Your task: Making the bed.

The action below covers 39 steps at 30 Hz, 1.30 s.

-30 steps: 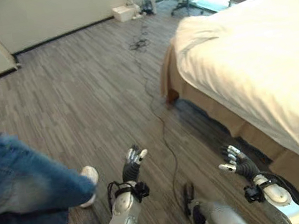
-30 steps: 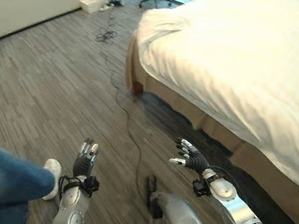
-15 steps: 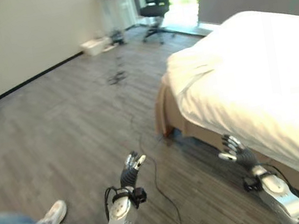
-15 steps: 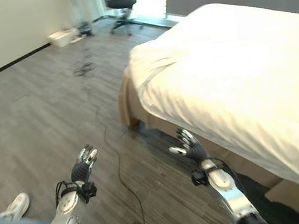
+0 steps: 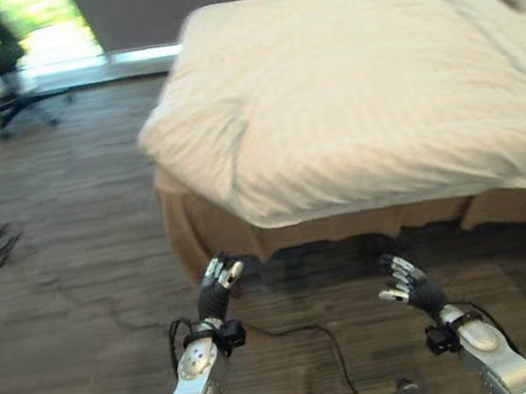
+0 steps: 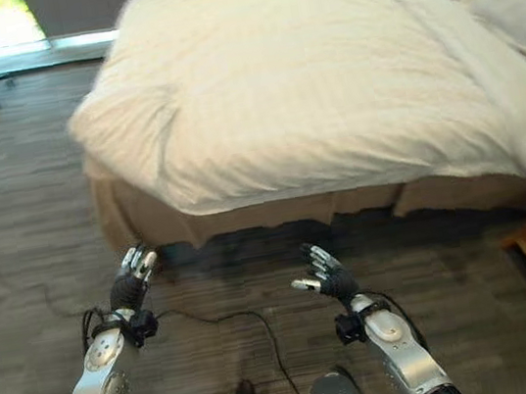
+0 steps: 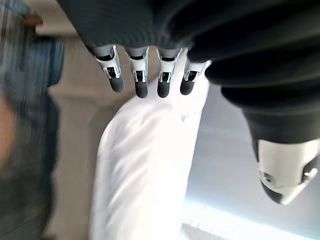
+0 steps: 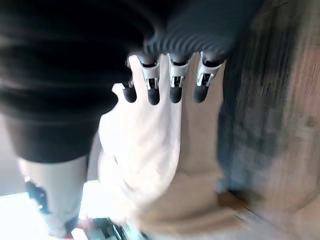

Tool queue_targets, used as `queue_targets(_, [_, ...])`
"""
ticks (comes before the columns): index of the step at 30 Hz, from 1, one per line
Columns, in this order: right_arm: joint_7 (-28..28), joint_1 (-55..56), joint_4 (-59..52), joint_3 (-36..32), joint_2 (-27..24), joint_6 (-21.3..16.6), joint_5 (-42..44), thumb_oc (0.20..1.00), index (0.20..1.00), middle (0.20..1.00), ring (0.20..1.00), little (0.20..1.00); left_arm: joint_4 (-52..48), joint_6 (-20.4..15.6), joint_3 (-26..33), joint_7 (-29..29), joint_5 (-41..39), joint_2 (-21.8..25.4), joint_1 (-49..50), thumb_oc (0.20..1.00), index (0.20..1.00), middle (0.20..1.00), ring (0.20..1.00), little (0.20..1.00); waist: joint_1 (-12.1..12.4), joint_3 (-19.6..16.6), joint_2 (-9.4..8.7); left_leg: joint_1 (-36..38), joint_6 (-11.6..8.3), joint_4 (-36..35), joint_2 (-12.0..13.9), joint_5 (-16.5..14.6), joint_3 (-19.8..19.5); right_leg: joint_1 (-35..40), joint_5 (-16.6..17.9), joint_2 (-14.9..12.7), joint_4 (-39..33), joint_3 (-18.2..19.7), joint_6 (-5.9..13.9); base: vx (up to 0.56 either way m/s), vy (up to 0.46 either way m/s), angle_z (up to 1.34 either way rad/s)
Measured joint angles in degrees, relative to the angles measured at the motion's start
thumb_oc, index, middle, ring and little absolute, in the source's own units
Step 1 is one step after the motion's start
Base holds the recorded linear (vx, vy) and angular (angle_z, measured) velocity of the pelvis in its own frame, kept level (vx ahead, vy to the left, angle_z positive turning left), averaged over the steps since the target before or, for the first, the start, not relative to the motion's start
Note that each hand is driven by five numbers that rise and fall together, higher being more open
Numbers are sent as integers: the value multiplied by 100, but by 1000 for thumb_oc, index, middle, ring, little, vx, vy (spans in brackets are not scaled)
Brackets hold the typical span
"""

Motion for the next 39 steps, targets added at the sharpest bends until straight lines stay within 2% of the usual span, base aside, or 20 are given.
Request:
queue_targets(1, [40,83,30,-3,15,14,-3,1000,1000,1000,1000,1000,58,20,-8,13,9,-28,49,1000,1000,1000,1000,1000,11,29,12,112,78,-135,13,-14,234,-72,-147,-137,125,-756,55,-42,369,-142])
queue_targets(2, [35,130,51,15,28,25,1,1000,1000,1000,1000,1000,55,46,14,37,20,-69,160,1000,1000,1000,1000,1000,20,43,14,151,158,-174,81,-29,471,-170,-238,-105,223,-1245,25,-15,228,-136])
queue_targets(3, [54,189,15,4,35,28,0,1000,1000,1000,1000,1000,84,51,82,33,40,-77,244,1000,1000,1000,1000,1000,115,50,92,112,89,-234,140,-69,665,-257,-346,-90,403,-1783,94,-5,320,-126])
queue_targets(4, [89,246,16,-2,-22,34,2,1000,1000,1000,1000,1000,89,83,102,12,46,-108,244,1000,1000,1000,1000,1000,54,48,92,83,113,-278,141,-80,734,-320,-440,34,547,-1882,59,10,276,-104])
queue_targets(5, [123,315,47,-38,-237,63,5,1000,1000,1000,1000,1000,-124,130,159,-36,49,-120,346,1000,1000,1000,1000,1000,-24,35,83,72,34,-559,169,7,935,-319,-775,198,879,-2328,38,5,229,-82])
queue_targets(6, [132,305,50,-57,-314,86,6,1000,1000,1000,1000,1000,-237,132,197,-66,53,-111,382,1000,1000,1000,1000,1000,55,22,88,109,-131,-714,212,137,1089,-285,-852,206,928,-2587,-39,-7,155,-81])
queue_targets(7, [136,285,47,-94,-368,87,6,1000,1000,1000,1000,1000,-286,134,205,-92,54,-95,432,1000,1000,1000,1000,1000,103,20,91,116,-166,-775,209,162,1115,-204,-901,212,924,-2732,-44,-1,91,-83])
queue_targets(8, [133,265,51,-175,-387,108,12,1000,1000,1000,1000,1000,-302,147,256,-121,53,-128,538,1000,1000,1000,1000,1000,173,5,149,130,-229,-816,300,203,1404,115,-1125,198,808,-3038,-119,15,15,-87])
queue_targets(9, [145,234,49,-159,-388,129,13,1000,1000,1000,1000,1000,-314,160,291,-141,51,-149,656,1000,1000,1000,1000,1000,253,-73,176,126,-239,-861,312,207,1511,289,-1240,189,640,-3123,-196,36,-32,-86])
queue_targets(11, [165,165,48,-157,-379,129,13,1000,1000,1000,1000,1000,-313,180,296,-152,51,-138,729,1000,1000,1000,1000,1000,332,-105,167,111,-269,-858,282,228,1489,596,-1280,191,207,-3083,-186,46,-62,-61])
queue_targets(13, [219,99,51,37,-365,133,15,1000,1000,1000,1000,1000,-318,180,381,-173,47,-151,911,1000,1000,1000,1000,1000,345,-270,87,119,-377,-988,237,296,1622,1142,-1413,371,-879,-2826,-269,50,-65,-36])
queue_targets(14, [270,65,66,125,-379,135,15,1000,1000,1000,1000,1000,-317,192,386,-197,32,-155,945,1000,1000,1000,1000,1000,369,-344,-3,114,-399,-999,196,314,1658,1485,-1296,477,-1598,-2744,-330,61,-62,-33])
queue_targets(15, [271,72,86,170,-392,152,17,1000,1000,1000,1000,1000,-372,199,360,-212,21,-228,1025,1000,1000,1000,1000,1000,425,-441,9,120,-535,-1075,222,355,1687,1510,-1249,533,-1833,-2659,-339,64,-29,-39])
queue_targets(16, [295,113,52,183,-381,151,21,1000,1000,1000,1000,1000,-504,201,308,-267,15,-242,1151,1000,1000,1000,1000,1000,463,-544,-2,121,-583,-1167,213,394,1657,1526,-1157,572,-1998,-2631,-378,30,-19,-30])
queue_targets(18, [335,137,55,194,-390,152,27,1000,1000,1000,1000,1000,-540,228,255,-344,-10,-241,1169,1000,1000,1000,1000,1000,460,-571,-20,174,-630,-1193,220,430,1631,1614,-1035,610,-2167,-2627,-411,24,-17,-10])
queue_targets(21, [335,220,59,192,-396,154,26,1000,1000,1000,1000,1000,-540,255,91,-389,-9,-235,1170,1000,1000,1000,1000,1000,457,-629,26,250,-601,-1283,226,461,1629,1699,-1015,654,-2277,-2619,-414,35,-34,-3])
queue_targets(23, [327,216,55,192,-394,157,25,1000,1000,1000,1000,1000,-666,284,-6,-394,-9,-232,1140,1000,1000,1000,1000,1000,395,-641,97,331,-468,-1416,214,550,1627,1787,-953,690,-2427,-2605,-370,33,-34,-5])
queue_targets(26, [324,209,55,204,-396,158,23,1000,1000,1000,1000,1000,-738,285,-15,-389,-11,-234,1113,1000,1000,1000,1000,1000,327,-629,119,414,-394,-1502,199,599,1623,1884,-926,709,-2541,-2600,-391,8,-10,-2])
queue_targets(39, [327,101,54,224,-402,159,20,1000,1000,1000,1000,1000,-739,291,-28,-383,-12,-244,1084,1000,1000,1000,1000,1000,344,-431,173,514,-386,-1515,246,605,1483,1995,-996,778,-2545,-2630,-400,10,-12,1])
